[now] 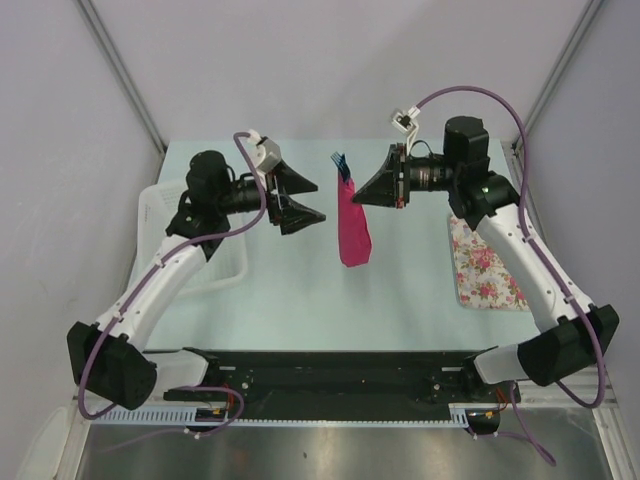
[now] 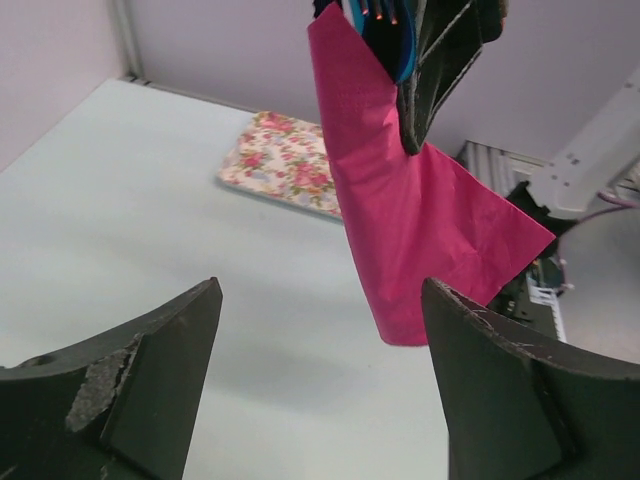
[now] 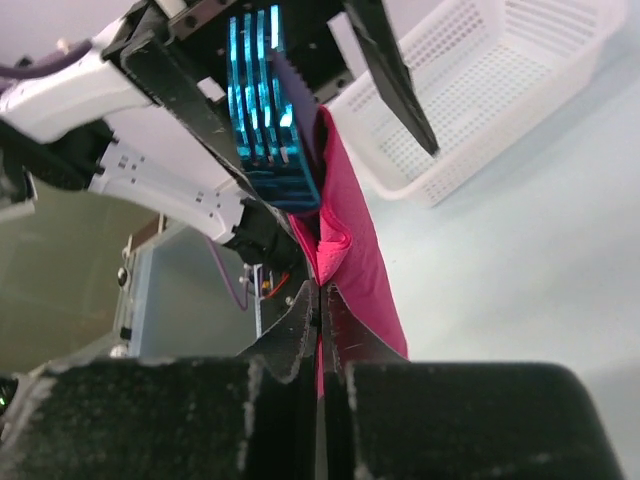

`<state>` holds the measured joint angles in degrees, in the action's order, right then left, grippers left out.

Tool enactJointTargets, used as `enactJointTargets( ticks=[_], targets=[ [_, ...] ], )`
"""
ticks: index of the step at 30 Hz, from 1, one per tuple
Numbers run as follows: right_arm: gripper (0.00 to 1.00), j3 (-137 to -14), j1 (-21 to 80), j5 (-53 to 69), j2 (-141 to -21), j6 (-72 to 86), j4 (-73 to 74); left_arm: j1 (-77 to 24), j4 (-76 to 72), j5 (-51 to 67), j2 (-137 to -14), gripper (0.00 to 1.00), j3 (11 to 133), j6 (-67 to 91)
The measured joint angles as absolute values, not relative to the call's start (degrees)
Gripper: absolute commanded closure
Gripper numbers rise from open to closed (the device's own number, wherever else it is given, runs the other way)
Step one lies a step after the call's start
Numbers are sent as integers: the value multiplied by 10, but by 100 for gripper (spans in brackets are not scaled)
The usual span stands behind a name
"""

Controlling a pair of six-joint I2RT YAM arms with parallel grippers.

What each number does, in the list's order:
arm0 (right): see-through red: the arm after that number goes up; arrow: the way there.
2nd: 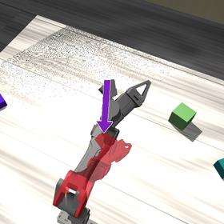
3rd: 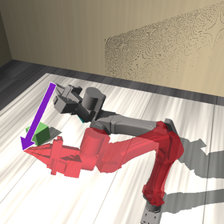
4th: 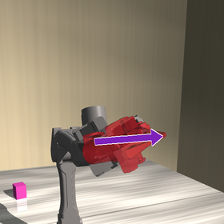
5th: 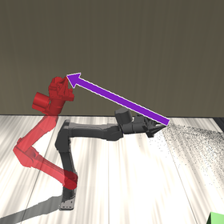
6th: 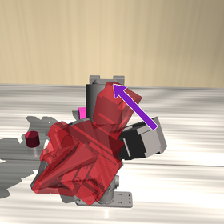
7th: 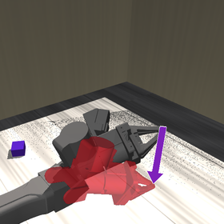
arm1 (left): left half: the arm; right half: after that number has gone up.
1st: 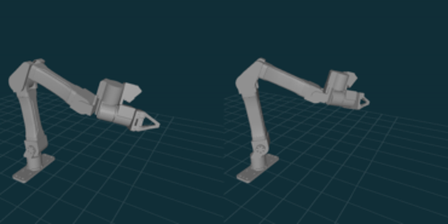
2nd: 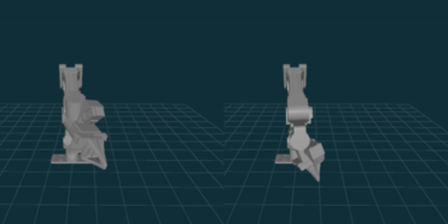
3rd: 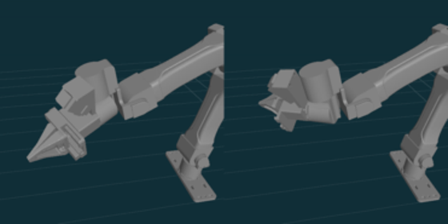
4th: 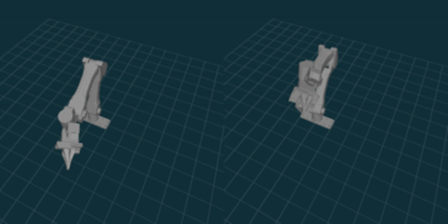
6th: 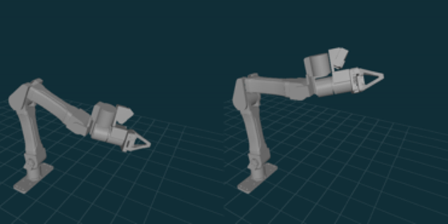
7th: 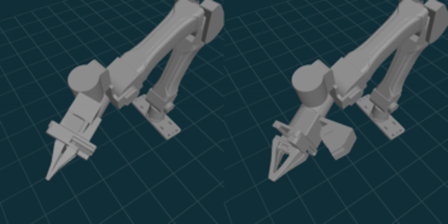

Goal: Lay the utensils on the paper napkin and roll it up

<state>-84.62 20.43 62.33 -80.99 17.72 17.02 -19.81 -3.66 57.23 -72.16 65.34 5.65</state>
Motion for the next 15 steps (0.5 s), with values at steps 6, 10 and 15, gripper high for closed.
enactJointTargets(
  ticks=[6, 10, 15],
  targets=[
    [100, -864, 255, 609, -768, 108, 240, -254, -45, 603, -690, 23, 640, 74],
    [100, -866, 277, 592, -750, 83, 267, -280, -65, 620, -679, 27, 629, 93],
    [100, -868, 299, 573, -744, 63, 286, -300, -111, 621, -667, 33, 613, 134]
  ],
)
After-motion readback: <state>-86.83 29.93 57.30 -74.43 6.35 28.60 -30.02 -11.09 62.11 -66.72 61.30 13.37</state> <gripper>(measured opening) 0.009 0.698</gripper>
